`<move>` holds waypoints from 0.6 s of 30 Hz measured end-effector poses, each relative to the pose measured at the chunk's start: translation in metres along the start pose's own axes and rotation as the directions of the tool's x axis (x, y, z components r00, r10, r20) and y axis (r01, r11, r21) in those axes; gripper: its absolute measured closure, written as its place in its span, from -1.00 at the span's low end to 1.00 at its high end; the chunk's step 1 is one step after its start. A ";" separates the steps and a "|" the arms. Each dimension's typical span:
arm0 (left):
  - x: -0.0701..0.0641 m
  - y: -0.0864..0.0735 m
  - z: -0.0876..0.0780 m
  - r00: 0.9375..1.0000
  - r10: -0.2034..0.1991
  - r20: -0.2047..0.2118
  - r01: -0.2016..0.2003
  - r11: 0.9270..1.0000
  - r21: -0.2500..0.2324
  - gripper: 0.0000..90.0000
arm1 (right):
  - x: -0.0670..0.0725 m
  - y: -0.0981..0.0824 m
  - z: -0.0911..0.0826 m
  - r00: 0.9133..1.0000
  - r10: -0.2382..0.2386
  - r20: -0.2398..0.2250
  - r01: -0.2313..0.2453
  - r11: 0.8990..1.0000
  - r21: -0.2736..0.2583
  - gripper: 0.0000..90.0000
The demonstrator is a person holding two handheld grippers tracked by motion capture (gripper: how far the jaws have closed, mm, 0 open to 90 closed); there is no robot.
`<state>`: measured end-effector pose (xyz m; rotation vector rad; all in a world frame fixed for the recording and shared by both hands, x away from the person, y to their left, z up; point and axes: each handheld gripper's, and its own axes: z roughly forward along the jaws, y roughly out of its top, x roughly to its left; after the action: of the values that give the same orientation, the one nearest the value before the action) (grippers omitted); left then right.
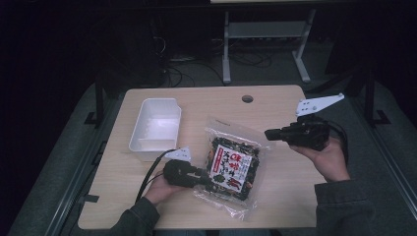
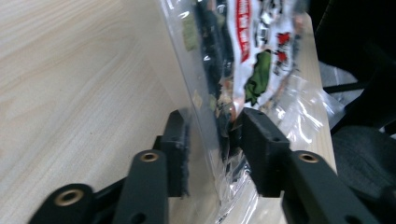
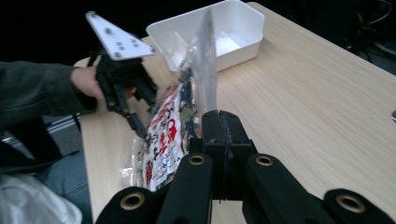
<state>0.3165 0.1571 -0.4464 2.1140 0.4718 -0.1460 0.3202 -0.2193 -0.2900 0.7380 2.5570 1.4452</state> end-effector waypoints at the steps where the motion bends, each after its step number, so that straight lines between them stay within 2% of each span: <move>1: -0.002 0.000 -0.001 1.000 0.011 -0.005 -0.011 1.000 0.002 0.51 | -0.003 -0.003 0.003 1.000 0.011 0.011 -0.011 1.000 -0.008 1.00; 3: -0.005 0.001 -0.002 0.999 0.032 -0.010 -0.032 0.999 0.005 0.56 | -0.005 -0.005 0.004 1.000 0.020 0.019 -0.020 1.000 -0.011 1.00; 4: -0.007 0.001 -0.003 0.999 0.039 -0.012 -0.039 0.999 0.004 0.61 | -0.009 -0.009 0.006 0.999 0.040 0.023 -0.039 0.999 -0.026 0.99; 7: -0.010 0.000 -0.005 0.998 0.056 -0.019 -0.056 0.998 -0.004 0.63 | -0.013 -0.014 0.006 0.998 0.056 0.022 -0.054 0.997 -0.050 0.97; 8: -0.010 0.000 -0.005 0.998 0.055 -0.019 -0.055 0.998 -0.008 0.64 | -0.015 -0.017 0.006 0.998 0.065 0.017 -0.063 0.996 -0.064 0.89; 9: -0.010 0.000 -0.005 0.998 0.058 -0.023 -0.058 0.998 -0.007 0.64 | -0.019 -0.022 0.007 0.995 0.099 0.030 -0.096 0.992 -0.083 0.67; 10: -0.010 -0.001 -0.005 0.998 0.057 -0.024 -0.057 0.998 -0.007 0.64 | -0.019 -0.022 0.007 0.995 0.099 0.030 -0.096 0.992 -0.083 0.67; 12: -0.010 -0.001 -0.007 0.998 0.061 -0.025 -0.061 0.998 -0.007 0.64 | -0.023 -0.030 0.008 0.991 0.132 0.004 -0.131 0.985 -0.108 0.47; 13: -0.010 -0.001 -0.007 0.998 0.062 -0.028 -0.062 0.998 -0.009 0.64 | -0.024 -0.034 0.009 0.989 0.146 0.013 -0.143 0.983 -0.117 0.33; 14: -0.010 -0.001 -0.007 0.997 0.066 -0.031 -0.066 0.998 -0.010 0.64 | -0.024 -0.044 0.011 0.985 0.169 0.037 -0.163 0.978 -0.129 0.07; 15: -0.011 -0.001 -0.007 0.997 0.066 -0.032 -0.066 0.998 -0.011 0.64 | -0.024 -0.044 0.011 0.985 0.169 0.037 -0.163 0.978 -0.129 0.07; 16: -0.011 -0.001 -0.007 0.997 0.071 -0.034 -0.071 0.997 -0.009 0.64 | -0.023 -0.052 0.014 0.981 0.188 0.046 -0.180 0.975 -0.133 -0.08; 18: -0.012 -0.001 -0.008 0.996 0.076 -0.038 -0.076 0.997 -0.009 0.64 | -0.023 -0.056 0.016 0.979 0.201 0.040 -0.194 0.972 -0.131 -0.13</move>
<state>0.3047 0.1608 -0.4398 2.1240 0.4128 -0.0602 0.3254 -0.2415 -0.3478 1.0207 2.3832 1.6043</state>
